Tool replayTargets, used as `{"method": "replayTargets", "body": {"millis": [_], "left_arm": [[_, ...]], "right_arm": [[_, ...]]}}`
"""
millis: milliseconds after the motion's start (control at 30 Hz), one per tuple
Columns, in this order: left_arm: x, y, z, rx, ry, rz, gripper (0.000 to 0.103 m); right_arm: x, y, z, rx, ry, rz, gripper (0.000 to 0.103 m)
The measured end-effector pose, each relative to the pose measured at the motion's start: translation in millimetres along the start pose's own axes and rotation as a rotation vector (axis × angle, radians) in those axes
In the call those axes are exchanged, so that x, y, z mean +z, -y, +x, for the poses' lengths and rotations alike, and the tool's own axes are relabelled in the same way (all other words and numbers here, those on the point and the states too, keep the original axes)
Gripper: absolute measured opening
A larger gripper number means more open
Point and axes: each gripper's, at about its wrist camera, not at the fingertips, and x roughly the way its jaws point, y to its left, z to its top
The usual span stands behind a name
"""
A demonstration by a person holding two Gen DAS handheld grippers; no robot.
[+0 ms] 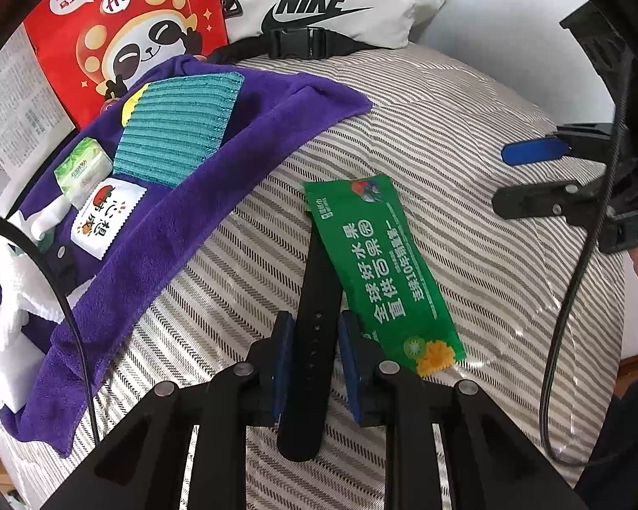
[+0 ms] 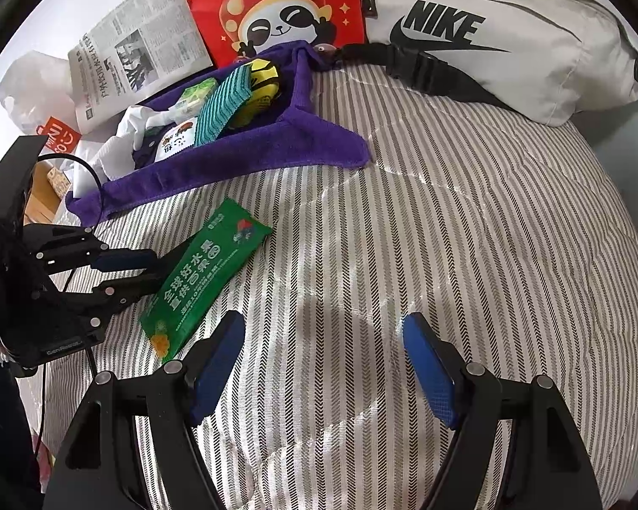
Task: Organize soft objects
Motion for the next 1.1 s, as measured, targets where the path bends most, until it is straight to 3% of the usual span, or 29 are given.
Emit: {"method": "replayTargets", "body": {"millis": [200,533,833,933,1100], "left_arm": [[-12,-5,-8,0.013,0.008,-0.091,0.02],[-82,-42,-44,0.082,0.002,-0.265,0.021],[-65,-39,-34,0.093,0.009,-0.217,0.026],[-64,-40,-34,0.083,0.012,-0.222,0.02],[-75,-43,-40,0.077,0.034,-0.277,0.02]], "right_arm": [[-2,-8,0,-0.002,-0.011,-0.006,0.076],[-4,-39,-1,0.025,-0.006,-0.061,0.076],[-8,-54,0,0.028,-0.02,-0.089,0.076],[-10,-51,1,0.026,-0.024,-0.076,0.076],[-10,-55,7,0.027,-0.044,-0.066,0.076]]}}
